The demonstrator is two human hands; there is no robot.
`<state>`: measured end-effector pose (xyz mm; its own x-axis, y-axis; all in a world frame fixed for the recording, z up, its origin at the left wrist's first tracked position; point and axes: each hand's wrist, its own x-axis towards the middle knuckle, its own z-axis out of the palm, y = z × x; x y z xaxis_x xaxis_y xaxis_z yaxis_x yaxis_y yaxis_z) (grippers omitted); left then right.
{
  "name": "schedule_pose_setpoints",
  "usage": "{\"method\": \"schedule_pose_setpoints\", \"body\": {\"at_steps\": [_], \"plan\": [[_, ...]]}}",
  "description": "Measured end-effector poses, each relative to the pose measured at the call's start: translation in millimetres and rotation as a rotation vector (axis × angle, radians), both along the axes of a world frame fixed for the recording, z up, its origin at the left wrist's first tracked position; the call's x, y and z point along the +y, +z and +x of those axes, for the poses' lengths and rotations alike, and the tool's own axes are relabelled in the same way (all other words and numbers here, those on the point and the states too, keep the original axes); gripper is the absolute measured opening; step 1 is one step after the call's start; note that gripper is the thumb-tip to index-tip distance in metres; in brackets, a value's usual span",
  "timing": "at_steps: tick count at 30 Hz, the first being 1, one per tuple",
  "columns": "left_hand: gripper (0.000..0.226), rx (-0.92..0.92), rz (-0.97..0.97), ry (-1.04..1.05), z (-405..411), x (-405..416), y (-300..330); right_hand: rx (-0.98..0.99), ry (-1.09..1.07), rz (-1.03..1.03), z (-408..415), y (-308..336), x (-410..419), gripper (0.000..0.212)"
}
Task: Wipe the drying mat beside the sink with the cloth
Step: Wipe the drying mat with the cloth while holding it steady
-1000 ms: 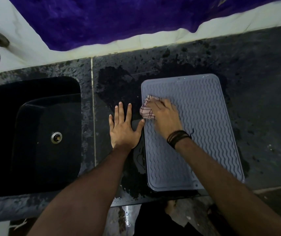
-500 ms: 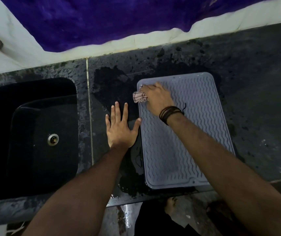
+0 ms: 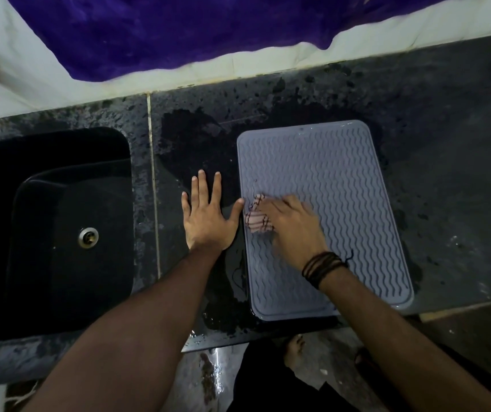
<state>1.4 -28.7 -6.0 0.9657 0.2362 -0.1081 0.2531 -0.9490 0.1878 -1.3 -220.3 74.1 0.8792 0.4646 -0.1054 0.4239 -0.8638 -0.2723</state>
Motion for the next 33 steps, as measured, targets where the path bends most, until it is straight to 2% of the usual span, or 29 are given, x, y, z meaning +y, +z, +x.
{"method": "schedule_pose_setpoints", "body": {"at_steps": [3,7,20,26,33], "plan": [[0.082,0.003,0.014,-0.012,-0.3,0.9,-0.6,-0.08,-0.063,0.061,23.0,0.4,9.9,0.059],[0.082,0.0,0.021,-0.013,-0.3,1.7,-0.7,-0.042,-0.029,-0.012,42.0,-5.8,24.5,0.058],[0.085,-0.016,-0.027,0.003,0.1,1.4,-1.9,0.012,0.029,-0.089,-77.4,-0.7,-17.0,0.066],[0.092,0.005,-0.02,0.005,1.2,1.5,-0.2,-0.025,-0.067,0.003,-52.8,6.5,-1.1,0.061],[0.095,0.02,-0.02,0.004,1.3,0.5,4.2,0.019,0.009,-0.077,-50.3,-3.8,13.4,0.057]]}}
